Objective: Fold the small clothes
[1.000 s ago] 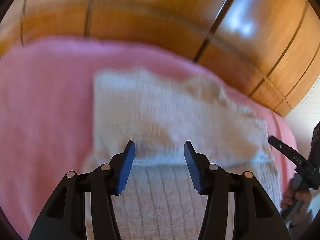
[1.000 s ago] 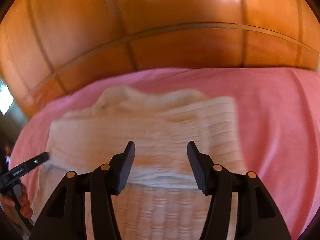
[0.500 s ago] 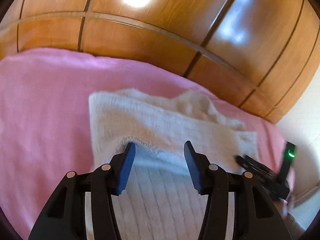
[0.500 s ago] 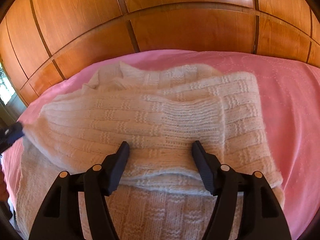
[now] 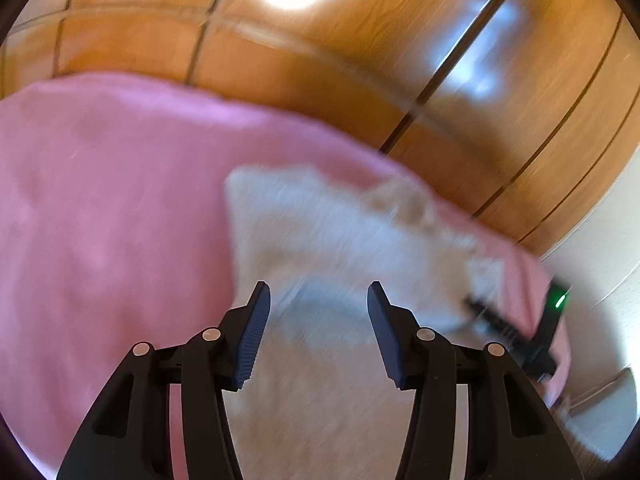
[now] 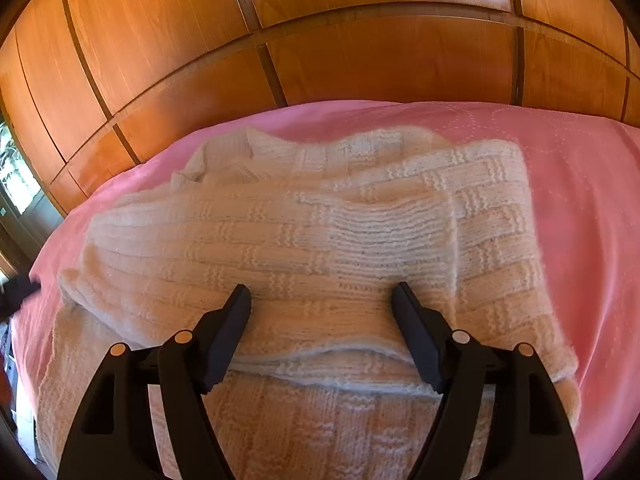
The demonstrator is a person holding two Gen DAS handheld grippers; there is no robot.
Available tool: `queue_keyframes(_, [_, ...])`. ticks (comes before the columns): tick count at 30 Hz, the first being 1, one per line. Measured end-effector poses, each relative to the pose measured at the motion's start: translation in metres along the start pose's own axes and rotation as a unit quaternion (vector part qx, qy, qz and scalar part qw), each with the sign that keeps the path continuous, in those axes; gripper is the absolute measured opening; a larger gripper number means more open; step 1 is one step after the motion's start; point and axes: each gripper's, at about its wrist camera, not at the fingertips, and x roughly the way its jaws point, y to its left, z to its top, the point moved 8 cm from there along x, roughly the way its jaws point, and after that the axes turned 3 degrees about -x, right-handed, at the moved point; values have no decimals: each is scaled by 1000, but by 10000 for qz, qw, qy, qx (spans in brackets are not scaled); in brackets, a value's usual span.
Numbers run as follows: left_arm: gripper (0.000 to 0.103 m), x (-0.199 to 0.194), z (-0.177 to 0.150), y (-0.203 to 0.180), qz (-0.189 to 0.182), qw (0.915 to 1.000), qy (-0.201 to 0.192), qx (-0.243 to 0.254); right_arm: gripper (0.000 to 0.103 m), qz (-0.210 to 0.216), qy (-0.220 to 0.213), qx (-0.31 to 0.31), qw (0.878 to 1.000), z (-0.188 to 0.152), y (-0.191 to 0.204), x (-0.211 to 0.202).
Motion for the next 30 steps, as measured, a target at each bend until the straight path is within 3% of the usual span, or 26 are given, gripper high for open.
queue_keyframes(2, [49,15,20,-16,-119,9998,-101,76,73,37,-6,18,10000,0,0,0])
queue_keyframes(4, [49,45,26,-22,-54,9995,138,295,73,112,-7,19,9999,0,-1,0])
queue_keyframes(6, [49,78,10,-9,554,9945,590,661,73,205,-12,78,9998,0,-4,-1])
queue_keyframes(7, [49,96,-11,12,1010,9865,986,829,73,235,-18,96,9997,0,-5,-1])
queue_keyframes(8, [50,99,-23,19,951,9865,970,911,73,237,-18,84,9997,1,-4,-1])
queue_keyframes(9, [50,91,-27,20,823,9890,686,1024,73,241,-17,77,9997,0,-4,0])
queue_keyframes(20, [50,40,-40,17,1508,9857,255,713,78,157,32,-28,9999,3,2,1])
queue_keyframes(21, [50,33,-44,14,1568,9848,216,721,79,131,51,-46,9999,4,4,0])
queue_keyframes(23, [50,17,-50,8,1526,9858,165,682,92,107,122,-88,9998,3,9,-5])
queue_keyframes(25, [59,2,-59,5,1582,9850,109,677,98,30,174,-145,9997,-1,15,-15])
queue_keyframes(30, [59,-31,-78,3,1621,9841,-18,723,98,30,236,42,9997,-18,11,-45])
